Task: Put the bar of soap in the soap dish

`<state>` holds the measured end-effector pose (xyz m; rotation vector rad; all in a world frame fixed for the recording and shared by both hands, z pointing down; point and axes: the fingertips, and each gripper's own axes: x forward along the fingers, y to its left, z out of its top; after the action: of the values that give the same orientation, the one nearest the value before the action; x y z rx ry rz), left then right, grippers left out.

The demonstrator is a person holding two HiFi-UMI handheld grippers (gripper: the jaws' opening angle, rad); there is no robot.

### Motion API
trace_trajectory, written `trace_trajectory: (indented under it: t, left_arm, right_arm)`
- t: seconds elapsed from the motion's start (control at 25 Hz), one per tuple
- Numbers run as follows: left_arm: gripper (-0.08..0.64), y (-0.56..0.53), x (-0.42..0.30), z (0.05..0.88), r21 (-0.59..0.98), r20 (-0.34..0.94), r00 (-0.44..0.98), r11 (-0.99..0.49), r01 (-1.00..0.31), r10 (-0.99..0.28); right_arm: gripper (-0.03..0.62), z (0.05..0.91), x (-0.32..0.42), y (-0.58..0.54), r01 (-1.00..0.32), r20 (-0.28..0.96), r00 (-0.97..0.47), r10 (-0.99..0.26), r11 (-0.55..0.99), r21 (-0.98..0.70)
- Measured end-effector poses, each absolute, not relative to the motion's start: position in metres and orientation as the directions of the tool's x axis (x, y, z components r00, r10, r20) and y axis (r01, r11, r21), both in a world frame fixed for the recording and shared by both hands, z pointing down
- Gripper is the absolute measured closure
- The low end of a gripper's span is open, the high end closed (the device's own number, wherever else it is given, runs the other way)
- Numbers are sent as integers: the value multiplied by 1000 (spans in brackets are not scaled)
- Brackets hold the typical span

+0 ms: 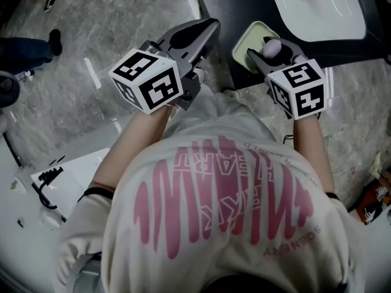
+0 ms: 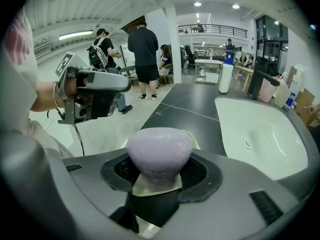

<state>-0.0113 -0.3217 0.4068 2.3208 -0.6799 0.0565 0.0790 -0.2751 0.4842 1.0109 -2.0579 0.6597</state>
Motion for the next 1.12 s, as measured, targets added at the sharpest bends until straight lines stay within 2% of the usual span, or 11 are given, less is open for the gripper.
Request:
trace_trajectory:
  t: [1.12]
  left_arm:
    - [560,-332,-15,409,626,230,857,-604,-493,-460]
  right_arm:
    - [377,496,71,-280,-799,835,-375,-404,597,-70]
